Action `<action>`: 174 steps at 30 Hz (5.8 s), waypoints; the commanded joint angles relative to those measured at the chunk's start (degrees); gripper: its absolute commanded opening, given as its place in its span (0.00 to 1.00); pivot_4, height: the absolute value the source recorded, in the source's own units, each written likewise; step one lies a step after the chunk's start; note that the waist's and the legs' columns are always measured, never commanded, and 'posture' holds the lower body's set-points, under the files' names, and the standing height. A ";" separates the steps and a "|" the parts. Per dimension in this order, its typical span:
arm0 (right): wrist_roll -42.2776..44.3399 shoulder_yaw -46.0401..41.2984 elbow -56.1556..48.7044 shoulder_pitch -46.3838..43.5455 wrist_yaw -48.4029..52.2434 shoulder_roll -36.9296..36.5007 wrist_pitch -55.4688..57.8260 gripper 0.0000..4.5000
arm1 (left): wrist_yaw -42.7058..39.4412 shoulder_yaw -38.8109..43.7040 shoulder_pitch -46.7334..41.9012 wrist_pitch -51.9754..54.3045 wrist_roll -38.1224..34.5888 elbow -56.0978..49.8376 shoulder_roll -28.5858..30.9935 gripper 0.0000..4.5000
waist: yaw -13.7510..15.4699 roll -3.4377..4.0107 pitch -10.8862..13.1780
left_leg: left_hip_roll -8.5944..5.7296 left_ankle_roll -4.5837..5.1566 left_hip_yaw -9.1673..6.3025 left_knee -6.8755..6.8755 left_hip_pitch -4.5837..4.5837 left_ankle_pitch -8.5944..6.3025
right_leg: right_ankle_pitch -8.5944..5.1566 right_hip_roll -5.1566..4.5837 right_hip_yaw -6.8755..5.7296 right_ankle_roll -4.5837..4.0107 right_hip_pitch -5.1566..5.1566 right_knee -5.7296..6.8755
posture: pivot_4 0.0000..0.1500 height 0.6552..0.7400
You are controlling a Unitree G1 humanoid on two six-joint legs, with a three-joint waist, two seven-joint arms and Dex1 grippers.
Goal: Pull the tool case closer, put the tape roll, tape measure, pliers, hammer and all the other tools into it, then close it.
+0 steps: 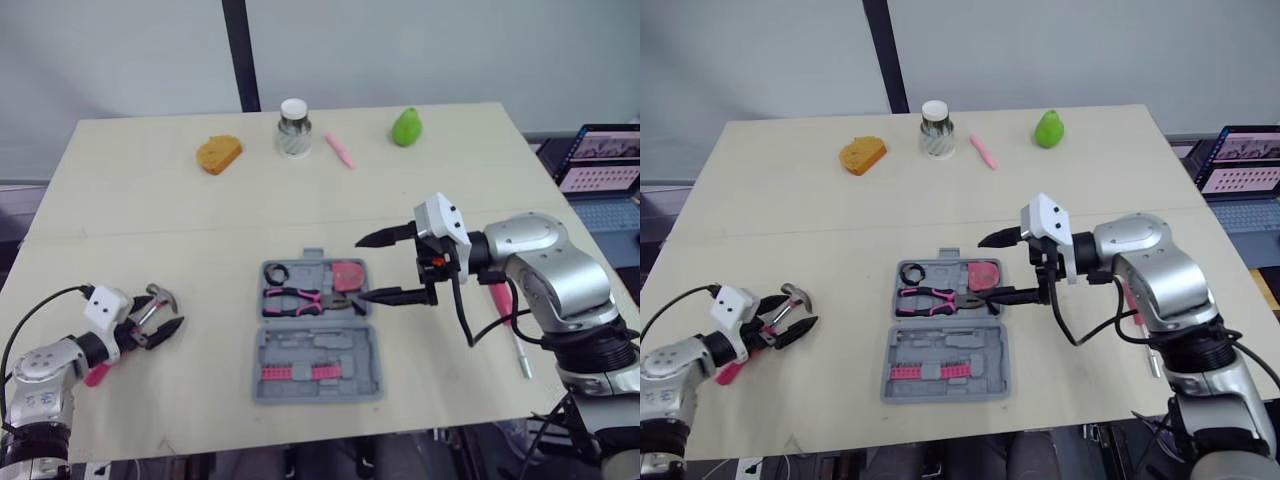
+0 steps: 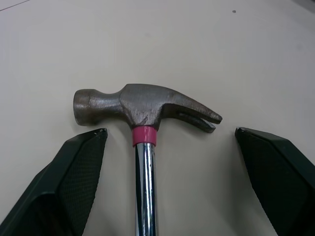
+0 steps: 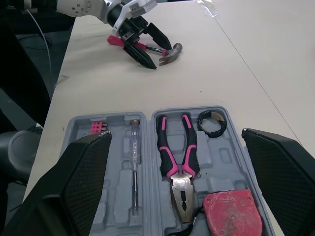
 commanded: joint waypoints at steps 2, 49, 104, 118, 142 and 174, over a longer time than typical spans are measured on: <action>2.28 -1.79 -3.94 0.56 -0.49 -0.43 0.81 1.00 | -0.01 1.89 -0.29 0.44 -0.96 0.20 2.72 0.99 | 0.03 0.00 0.00 | 0.01 0.00 0.00 0.00 0.00 0.00 | 0.00 0.00 0.00 0.00 0.00 0.00 | 1.00 1.00; 2.23 -2.07 -4.73 1.65 -3.06 -0.54 0.87 1.00 | 1.67 -4.77 -6.60 -0.98 2.69 8.74 1.26 0.01 | 0.24 -0.03 -0.02 | -0.06 0.02 0.00 0.03 0.06 0.04 | 0.00 -0.05 0.01 0.00 0.00 0.18 | 1.00 1.00; -0.20 -8.89 -10.20 27.11 2.45 -17.80 -6.41 1.00 | 1.19 -54.02 -31.79 69.30 8.57 -64.57 -4.59 0.01 | 2.25 -0.34 0.17 | -0.10 0.08 -0.03 0.30 -0.13 0.06 | 0.01 0.09 0.05 0.01 0.14 -0.14 | 1.00 1.00; -0.81 -8.83 -10.08 26.06 1.01 -17.17 -5.35 1.00 | 5.69 -57.14 -33.36 72.51 6.94 -62.56 -11.24 0.01 | 2.20 -0.34 0.17 | -0.09 0.09 -0.11 0.45 -0.17 0.05 | 0.01 0.10 0.03 0.01 0.17 -0.11 | 1.00 1.00; 1.10 -10.50 -12.71 26.70 -1.13 -17.35 -2.28 1.00 | 7.61 -60.00 -32.66 68.52 6.62 -58.37 -15.35 0.01 | 2.20 -0.34 0.17 | -0.10 0.10 -0.28 0.55 -0.19 0.04 | 0.01 0.10 -0.03 0.01 0.30 -0.11 | 1.00 1.00; 2.45 -11.53 -13.43 28.03 -2.66 -17.43 -1.69 1.00 | 9.38 -61.86 -30.77 64.16 7.58 -53.57 -17.26 0.01 | 2.23 -0.33 0.17 | -0.10 0.11 -0.59 0.65 -0.15 0.04 | 0.01 0.11 -0.13 0.01 0.59 -0.20 | 1.00 1.00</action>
